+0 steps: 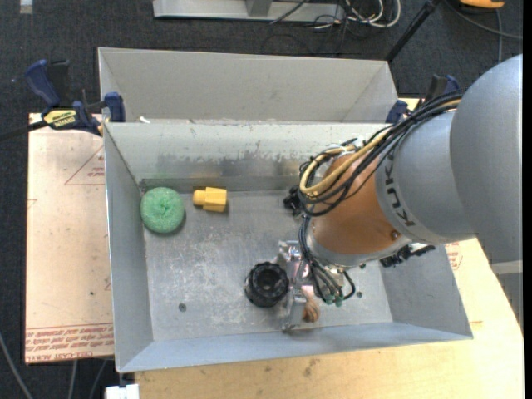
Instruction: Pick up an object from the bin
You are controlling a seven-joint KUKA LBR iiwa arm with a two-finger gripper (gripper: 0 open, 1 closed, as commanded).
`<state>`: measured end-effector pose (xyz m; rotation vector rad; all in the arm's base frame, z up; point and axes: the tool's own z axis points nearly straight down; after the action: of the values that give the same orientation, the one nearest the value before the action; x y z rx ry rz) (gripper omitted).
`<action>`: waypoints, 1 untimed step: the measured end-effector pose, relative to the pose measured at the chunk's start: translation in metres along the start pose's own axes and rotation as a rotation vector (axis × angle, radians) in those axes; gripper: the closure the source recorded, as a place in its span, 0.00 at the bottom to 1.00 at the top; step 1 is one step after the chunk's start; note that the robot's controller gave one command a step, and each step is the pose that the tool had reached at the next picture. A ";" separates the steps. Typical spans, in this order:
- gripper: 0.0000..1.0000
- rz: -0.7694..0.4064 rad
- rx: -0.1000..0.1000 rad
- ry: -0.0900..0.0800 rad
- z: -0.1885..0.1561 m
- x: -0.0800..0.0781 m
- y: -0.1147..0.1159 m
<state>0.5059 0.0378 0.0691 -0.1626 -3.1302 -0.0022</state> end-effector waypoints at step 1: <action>1.00 -0.077 0.000 -0.008 -0.001 0.014 0.049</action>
Offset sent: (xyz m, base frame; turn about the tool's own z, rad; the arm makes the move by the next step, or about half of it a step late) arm 0.0000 0.0000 0.0000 0.0000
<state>0.4972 0.0880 0.0699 -0.0426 -3.1422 -0.0024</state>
